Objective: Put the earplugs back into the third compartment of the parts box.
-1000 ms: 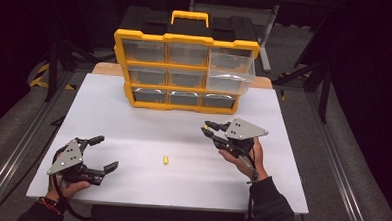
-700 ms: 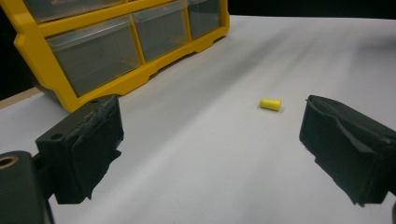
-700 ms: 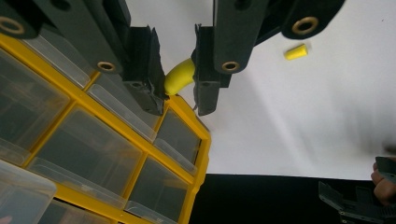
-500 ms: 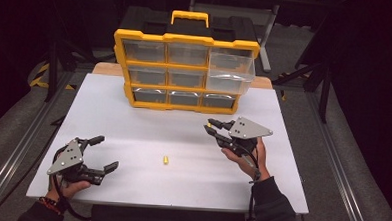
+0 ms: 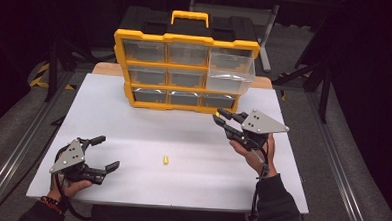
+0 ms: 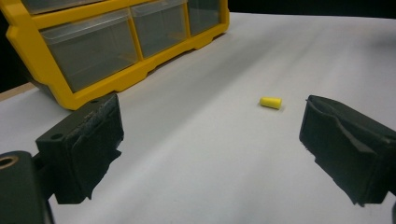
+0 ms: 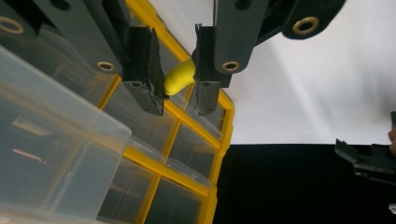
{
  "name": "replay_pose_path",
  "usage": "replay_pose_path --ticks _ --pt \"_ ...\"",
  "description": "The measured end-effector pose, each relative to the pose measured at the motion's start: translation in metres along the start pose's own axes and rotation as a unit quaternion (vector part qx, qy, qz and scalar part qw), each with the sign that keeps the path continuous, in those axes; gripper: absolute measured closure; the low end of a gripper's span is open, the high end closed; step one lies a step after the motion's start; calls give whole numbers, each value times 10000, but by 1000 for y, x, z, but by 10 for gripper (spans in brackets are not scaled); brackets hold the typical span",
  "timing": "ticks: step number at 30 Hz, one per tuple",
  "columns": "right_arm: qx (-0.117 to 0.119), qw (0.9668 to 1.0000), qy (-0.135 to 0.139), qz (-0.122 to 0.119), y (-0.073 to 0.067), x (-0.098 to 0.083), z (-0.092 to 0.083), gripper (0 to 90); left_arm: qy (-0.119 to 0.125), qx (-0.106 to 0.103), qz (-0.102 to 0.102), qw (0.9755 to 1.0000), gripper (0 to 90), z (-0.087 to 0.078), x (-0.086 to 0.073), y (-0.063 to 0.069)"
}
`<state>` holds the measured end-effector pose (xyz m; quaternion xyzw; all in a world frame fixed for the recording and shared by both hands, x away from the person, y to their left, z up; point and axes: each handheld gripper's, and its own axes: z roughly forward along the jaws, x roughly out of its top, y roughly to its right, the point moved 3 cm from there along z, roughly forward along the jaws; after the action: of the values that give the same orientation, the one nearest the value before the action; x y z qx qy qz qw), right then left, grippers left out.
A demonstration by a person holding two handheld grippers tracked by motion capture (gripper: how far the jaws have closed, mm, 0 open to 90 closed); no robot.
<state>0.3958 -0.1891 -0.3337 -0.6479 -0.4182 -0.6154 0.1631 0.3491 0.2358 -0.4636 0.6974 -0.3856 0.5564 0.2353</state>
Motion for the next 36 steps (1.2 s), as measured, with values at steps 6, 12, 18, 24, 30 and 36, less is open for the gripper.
replay_pose_path --ticks 6,12,18,24,30,36 --pt "-133 9998 75 -93 10 15 -2 735 -9 -5 -31 10000 72 0 -1 -1" --pt "-284 9993 131 -195 20 31 -6 736 -9 -22 -19 10000 72 0 -1 -1" --pt "-454 9984 191 -280 34 51 -10 735 -16 -34 -21 10000 72 -1 -1 -1" --pt "-572 9974 234 -364 41 64 -11 735 -22 -44 -15 10000 72 0 -1 -1" --pt "-729 9965 213 -352 54 78 -10 733 -23 -45 -22 10000 72 0 -1 -1" --pt "-967 9950 143 -198 73 88 -4 732 -23 -71 -1 10000 73 -1 -1 0"
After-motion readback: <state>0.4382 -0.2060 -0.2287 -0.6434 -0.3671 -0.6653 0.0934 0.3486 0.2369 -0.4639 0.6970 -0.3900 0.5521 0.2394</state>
